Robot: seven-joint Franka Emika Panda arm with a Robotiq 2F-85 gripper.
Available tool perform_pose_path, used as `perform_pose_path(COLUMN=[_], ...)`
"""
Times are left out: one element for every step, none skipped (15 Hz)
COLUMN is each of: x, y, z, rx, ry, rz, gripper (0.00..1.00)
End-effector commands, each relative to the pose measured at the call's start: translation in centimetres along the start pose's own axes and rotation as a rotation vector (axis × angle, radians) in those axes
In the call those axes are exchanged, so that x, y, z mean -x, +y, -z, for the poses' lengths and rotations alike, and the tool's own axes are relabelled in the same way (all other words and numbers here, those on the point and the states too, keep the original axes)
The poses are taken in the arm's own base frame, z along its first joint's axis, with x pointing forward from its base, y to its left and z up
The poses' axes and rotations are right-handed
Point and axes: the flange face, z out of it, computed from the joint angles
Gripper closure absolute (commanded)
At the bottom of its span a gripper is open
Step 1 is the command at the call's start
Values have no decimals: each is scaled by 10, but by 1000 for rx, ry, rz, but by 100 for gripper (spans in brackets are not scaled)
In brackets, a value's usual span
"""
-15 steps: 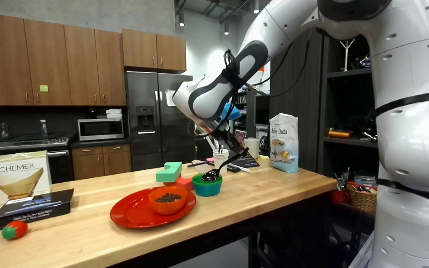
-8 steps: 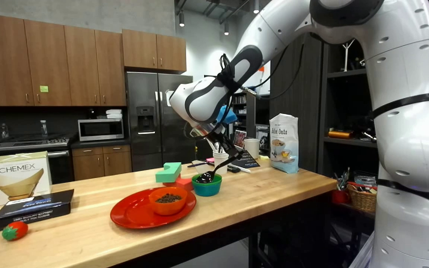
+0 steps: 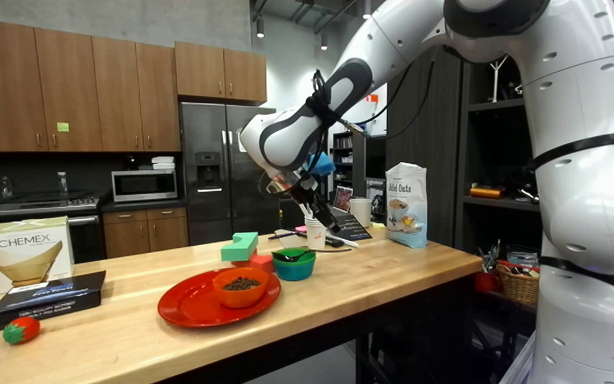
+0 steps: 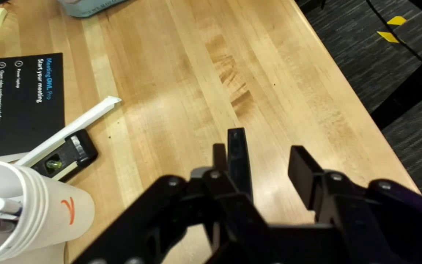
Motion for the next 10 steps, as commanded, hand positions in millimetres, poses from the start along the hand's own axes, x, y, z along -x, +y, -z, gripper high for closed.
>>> perform_pose_path(x=[3, 3, 3, 3, 3, 4, 4, 5, 7, 8], y=[0, -1, -2, -3, -4, -5, -6, -8, -10, -13], z=[9, 10, 12, 14, 15, 16, 18, 21, 26, 31], rx=[-23, -26, -27, -26, -27, -30, -34, -37, -47, -63], ry=[32, 36, 38, 40, 42, 45, 50, 58, 77, 102], rz=[15, 14, 14, 13, 14, 15, 15, 14, 21, 33], gripper=[20, 14, 6, 2, 0, 0, 0, 0, 0, 0])
